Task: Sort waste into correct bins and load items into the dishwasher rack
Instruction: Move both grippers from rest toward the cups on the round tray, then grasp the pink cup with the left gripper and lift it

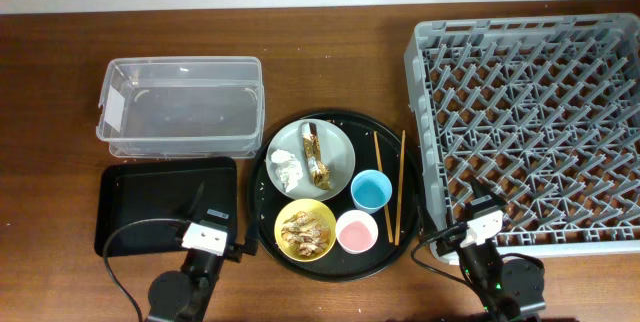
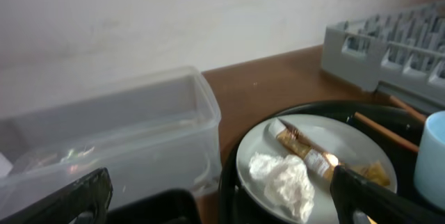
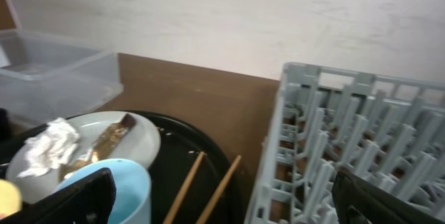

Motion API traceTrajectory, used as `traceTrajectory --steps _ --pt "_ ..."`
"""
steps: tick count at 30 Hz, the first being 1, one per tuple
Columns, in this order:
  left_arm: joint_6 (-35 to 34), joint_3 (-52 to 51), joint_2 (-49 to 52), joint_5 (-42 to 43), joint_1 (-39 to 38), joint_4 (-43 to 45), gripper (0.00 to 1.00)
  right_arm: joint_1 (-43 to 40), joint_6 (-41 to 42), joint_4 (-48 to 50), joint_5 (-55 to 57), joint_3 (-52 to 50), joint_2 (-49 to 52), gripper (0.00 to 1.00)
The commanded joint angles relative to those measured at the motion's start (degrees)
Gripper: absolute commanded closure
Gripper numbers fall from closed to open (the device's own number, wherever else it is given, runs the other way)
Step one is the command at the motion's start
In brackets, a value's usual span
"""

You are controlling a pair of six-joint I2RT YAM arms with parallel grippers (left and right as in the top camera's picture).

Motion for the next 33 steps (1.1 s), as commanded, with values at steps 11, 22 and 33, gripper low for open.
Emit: traceTrajectory --steps 11,22,33 --pt "-10.3 31.1 14.4 5.1 -0.2 -21.2 0.00 -0.1 0.2 -39.3 -3.8 46.4 26.7 0.01" --pt "-10.6 67.4 54.4 28.1 -0.2 -49.1 0.00 -1.1 12.3 -52.0 -8.2 71.4 51.9 0.02" --pt "-10.8 67.3 80.1 28.7 -20.0 -55.3 0.01 -19.3 22.9 -61.2 -6.6 72.1 55.1 0.02"
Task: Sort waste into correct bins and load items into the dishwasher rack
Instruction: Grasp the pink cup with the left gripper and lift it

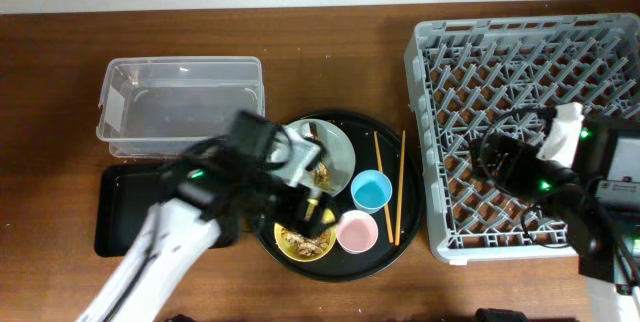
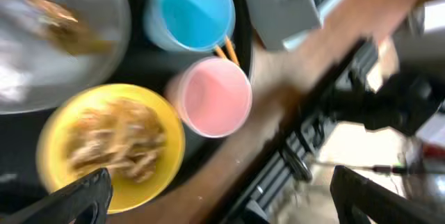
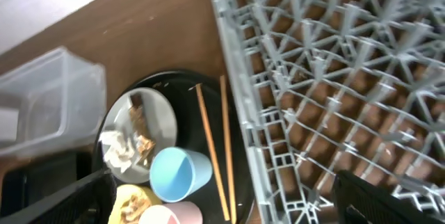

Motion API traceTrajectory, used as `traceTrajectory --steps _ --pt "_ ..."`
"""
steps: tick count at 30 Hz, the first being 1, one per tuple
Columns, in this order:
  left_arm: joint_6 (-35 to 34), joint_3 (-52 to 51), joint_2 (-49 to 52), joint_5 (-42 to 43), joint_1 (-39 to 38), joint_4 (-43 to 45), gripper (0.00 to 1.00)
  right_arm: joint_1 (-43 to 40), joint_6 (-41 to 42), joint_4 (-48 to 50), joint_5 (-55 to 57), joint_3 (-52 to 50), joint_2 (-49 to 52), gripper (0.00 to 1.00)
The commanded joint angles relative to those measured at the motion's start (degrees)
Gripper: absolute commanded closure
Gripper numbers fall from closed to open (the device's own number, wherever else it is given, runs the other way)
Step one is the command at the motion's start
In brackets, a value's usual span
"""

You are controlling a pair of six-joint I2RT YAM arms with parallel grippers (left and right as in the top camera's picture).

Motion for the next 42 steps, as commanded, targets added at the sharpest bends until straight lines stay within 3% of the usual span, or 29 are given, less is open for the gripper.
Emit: traceTrajectory --steps 1,2,3,5,10,12,15,17,18,20,23,28,31,34,37,39,42 --pt "-0.2 0.6 7.6 -3.4 -7.0 1.8 0.01 -2.2 1.1 -1.2 -0.7 1.5 -0.3 0.02" --pt "-0.5 0.6 10.0 -6.3 -9.1 2.7 0.04 -2.2 0.4 -1.4 -0.7 1.5 -0.3 0.02" --pt "-2.6 0.6 13.0 -10.5 -11.7 4.0 0.19 -2.2 -0.1 -1.7 -0.7 1.5 -0.3 0.02" --pt "-6.9 0.6 17.4 -18.8 -15.7 5.2 0.29 -2.2 -0.4 -2.5 -0.5 1.5 -0.3 0.02" --pt "-14.3 0.5 21.5 -30.5 -19.5 5.6 0.37 -2.2 -1.8 -3.4 -0.5 1.5 -0.3 0.02" --pt "-14.3 0.1 21.7 -31.6 -19.6 6.3 0.43 -2.2 -1.8 -3.3 -0.5 1.5 -0.3 0.02" --pt "-14.3 0.1 21.8 -31.8 -19.6 6.8 0.79 -2.2 -1.8 -3.4 -0.5 1.5 -0.3 0.02" --pt "-14.3 0.1 21.8 -31.8 -19.6 6.8 0.94 -2.2 -1.8 -3.8 -0.5 1.5 -0.3 0.01" --pt "-14.3 0.1 21.8 -31.8 -19.6 6.8 0.99 -2.2 -1.8 -4.0 -0.5 1.5 -0.3 0.02" --pt "-14.3 0.1 21.8 -30.8 -19.6 6.6 0.99 -2.2 -1.8 -4.2 -0.5 1.5 -0.3 0.02" --pt "-14.2 1.4 21.3 -26.0 -19.5 5.1 1.00 -2.2 -1.8 -4.2 -0.5 1.5 -0.3 0.02" --pt "-12.9 12.3 15.0 -17.5 -13.8 -5.4 1.00 -2.2 -1.8 -4.2 -0.5 1.5 -0.3 0.02" --pt "-11.1 18.1 10.0 -10.6 -5.5 -6.0 1.00 -2.2 -1.8 -4.2 -0.6 1.5 -0.3 0.02" --pt "-7.4 18.8 7.6 4.3 3.7 -2.6 1.00 -2.2 -6.2 -3.8 -5.1 1.5 -0.3 0.02" --pt "-2.5 18.8 8.4 30.3 13.0 0.1 1.00 -2.2 -19.4 -2.2 -26.3 1.5 -0.3 0.01" --pt "-0.9 18.8 9.5 39.5 14.9 0.8 1.00 -2.2 -25.0 -1.1 -41.6 1.5 -0.2 0.00" --pt "0.8 18.8 10.5 50.1 14.8 2.7 1.00 -1.8 -25.8 2.3 -57.9 1.5 0.7 0.03"
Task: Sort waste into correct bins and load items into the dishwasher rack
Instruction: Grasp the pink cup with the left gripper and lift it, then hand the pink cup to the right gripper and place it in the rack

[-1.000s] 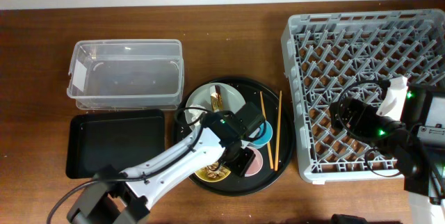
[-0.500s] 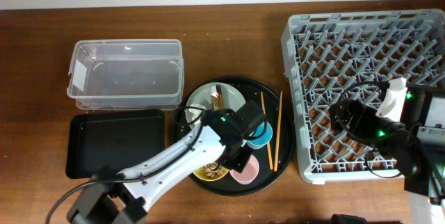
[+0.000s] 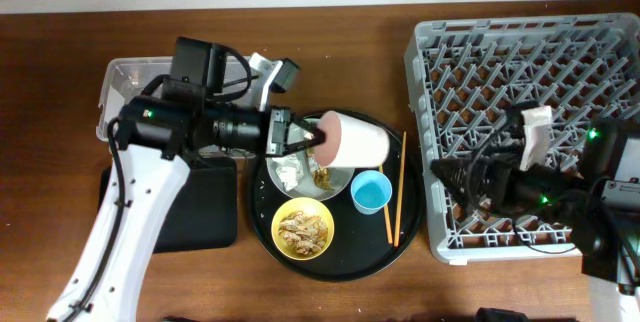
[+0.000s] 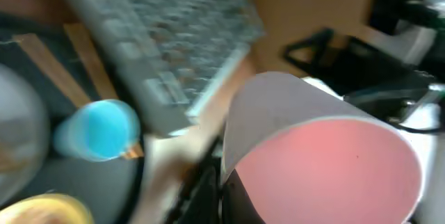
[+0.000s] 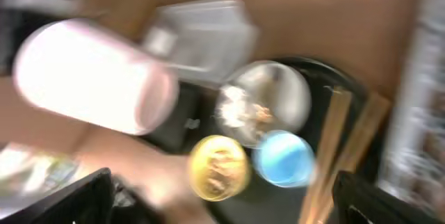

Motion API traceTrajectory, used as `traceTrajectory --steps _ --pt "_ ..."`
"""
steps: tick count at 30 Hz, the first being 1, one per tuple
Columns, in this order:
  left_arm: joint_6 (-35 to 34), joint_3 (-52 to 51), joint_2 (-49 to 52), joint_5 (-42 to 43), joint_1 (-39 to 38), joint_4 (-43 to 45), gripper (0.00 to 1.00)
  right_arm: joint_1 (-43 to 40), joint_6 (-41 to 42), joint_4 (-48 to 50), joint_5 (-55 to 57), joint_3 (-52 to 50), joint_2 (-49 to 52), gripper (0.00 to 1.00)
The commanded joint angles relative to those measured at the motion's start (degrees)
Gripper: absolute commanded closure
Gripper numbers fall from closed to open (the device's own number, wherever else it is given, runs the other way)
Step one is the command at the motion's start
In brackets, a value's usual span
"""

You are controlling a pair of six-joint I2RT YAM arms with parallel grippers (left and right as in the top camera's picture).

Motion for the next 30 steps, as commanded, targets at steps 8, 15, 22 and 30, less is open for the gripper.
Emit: traceTrajectory --steps 8,15,22,30 --pt "5.0 0.3 1.0 26.3 -1.5 3.8 1.00 12.0 0.2 16.6 -29.4 1.1 3.9 0.13" --pt "6.0 0.3 1.0 24.1 -3.2 3.8 1.00 19.8 10.9 30.1 -27.4 1.1 6.5 0.31" --pt "6.0 0.3 1.0 22.7 -3.1 3.9 1.00 21.0 10.9 28.3 -24.5 1.1 6.4 0.23" --pt "6.0 0.3 1.0 22.7 -3.1 7.2 1.00 21.0 10.9 24.8 -24.0 1.1 6.4 0.44"
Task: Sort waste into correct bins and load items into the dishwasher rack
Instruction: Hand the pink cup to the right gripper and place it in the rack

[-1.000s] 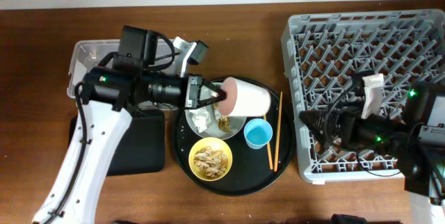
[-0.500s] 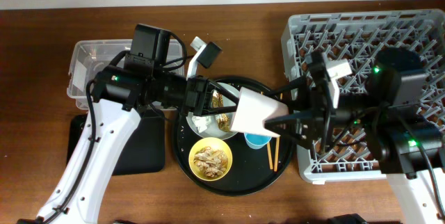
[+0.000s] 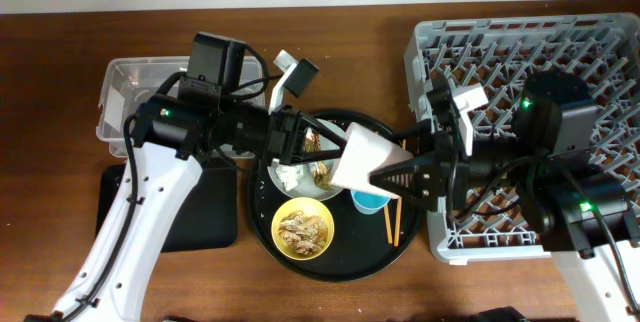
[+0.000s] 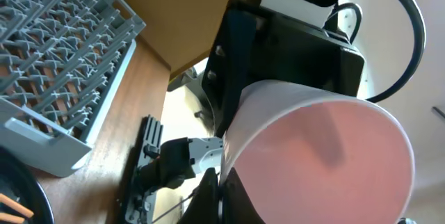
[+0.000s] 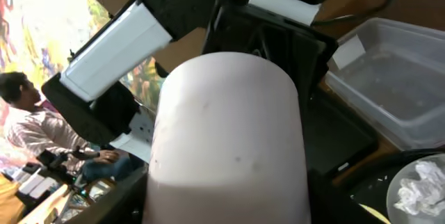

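The pink cup (image 3: pixel 365 157) hangs on its side above the round black tray (image 3: pixel 405 247). My left gripper (image 3: pixel 322 149) is shut on its rim; in the left wrist view the rim runs between the fingers (image 4: pixel 224 189), beside the pink inside (image 4: pixel 327 154). My right gripper (image 3: pixel 392 175) has come in from the rack side. Its dark fingers lie against both sides of the cup's pale base (image 5: pixel 229 140). The grey dishwasher rack (image 3: pixel 530 52) is at the right.
On the tray are a yellow bowl of food scraps (image 3: pixel 303 229), a blue cup (image 3: pixel 365 202) half hidden, chopsticks (image 3: pixel 392 224) and a white plate with tissue (image 3: pixel 290 174). A clear bin (image 3: pixel 130 102) stands back left, a black bin (image 3: pixel 215 212) before it.
My right arm has moved from over the rack to the cup, and its fingers have closed in on the base. The left gripper still holds the rim, with the cup a little lower and further right.
Both arms were parked at the table's front edge, with the pink cup upright on the tray. Then the left gripper hung over the tray and the right arm over the rack. Then the left held the cup aloft. Now both grippers are on it.
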Motion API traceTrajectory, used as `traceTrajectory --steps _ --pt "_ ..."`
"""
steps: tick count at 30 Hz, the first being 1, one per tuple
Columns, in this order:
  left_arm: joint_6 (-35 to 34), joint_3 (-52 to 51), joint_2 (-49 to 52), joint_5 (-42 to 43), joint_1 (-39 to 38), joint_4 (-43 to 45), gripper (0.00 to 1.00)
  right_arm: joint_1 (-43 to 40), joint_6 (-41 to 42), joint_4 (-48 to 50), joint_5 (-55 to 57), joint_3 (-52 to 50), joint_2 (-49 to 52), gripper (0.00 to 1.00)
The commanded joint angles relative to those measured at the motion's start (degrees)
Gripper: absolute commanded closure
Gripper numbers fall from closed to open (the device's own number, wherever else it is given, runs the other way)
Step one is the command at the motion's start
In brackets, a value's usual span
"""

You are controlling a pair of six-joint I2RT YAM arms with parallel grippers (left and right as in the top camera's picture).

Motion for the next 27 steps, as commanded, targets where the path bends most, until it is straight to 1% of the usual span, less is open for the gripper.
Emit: traceTrajectory --steps 1,2,3,4,6,9,11,13,15,17,19,21,24,27 --pt "0.9 0.3 0.2 0.4 0.1 1.7 1.00 0.6 0.1 -1.0 -0.3 0.7 -0.2 0.45" --pt "0.9 0.3 0.2 0.4 0.1 1.7 0.80 0.6 0.1 -1.0 1.1 0.7 -0.4 0.45" --pt "0.9 0.3 0.2 0.4 0.1 1.7 0.47 0.6 0.1 -1.0 2.5 0.7 -0.6 0.46" --pt "0.9 0.3 0.2 0.4 0.1 1.7 0.00 0.3 0.1 -1.0 4.6 0.7 -1.0 0.48" --pt "0.9 0.3 0.2 -0.7 0.5 1.4 0.00 -2.7 0.2 -2.0 8.5 0.7 -2.0 0.48" --pt "0.9 0.3 0.2 -1.0 2.3 -0.6 0.00 -12.2 0.1 -7.9 15.5 0.7 -4.1 0.49" --pt "0.9 0.3 0.2 -2.1 3.1 -1.9 0.00 -20.3 0.0 -15.1 23.0 0.7 -5.1 0.50" --pt "0.9 0.3 0.2 -4.9 3.1 -3.1 0.00 -26.7 -2.2 -22.4 29.7 0.7 -5.2 0.49" --pt "0.9 0.3 0.1 -6.0 3.1 -4.0 0.00 -32.0 -3.0 -32.1 42.3 0.7 -4.8 0.49" --pt "0.9 0.3 0.1 -7.5 3.0 -4.0 0.00 -32.5 -2.9 -38.5 53.2 0.7 -3.7 0.49" --pt "0.9 0.3 0.1 -11.0 3.0 -4.0 0.00 -31.1 -1.2 -41.4 56.5 0.6 -2.1 0.49" --pt "0.9 0.3 0.1 -14.0 2.6 -4.0 0.00 -28.2 -0.9 -42.8 58.7 0.4 0.9 0.49" --pt "0.9 0.3 0.1 -16.3 1.1 -4.5 0.00 -24.0 2.1 -42.8 66.4 0.3 7.2 0.48" --pt "0.9 0.3 0.1 -18.9 -0.5 -5.5 0.00 -21.4 2.5 -40.8 66.6 0.3 15.0 0.48"
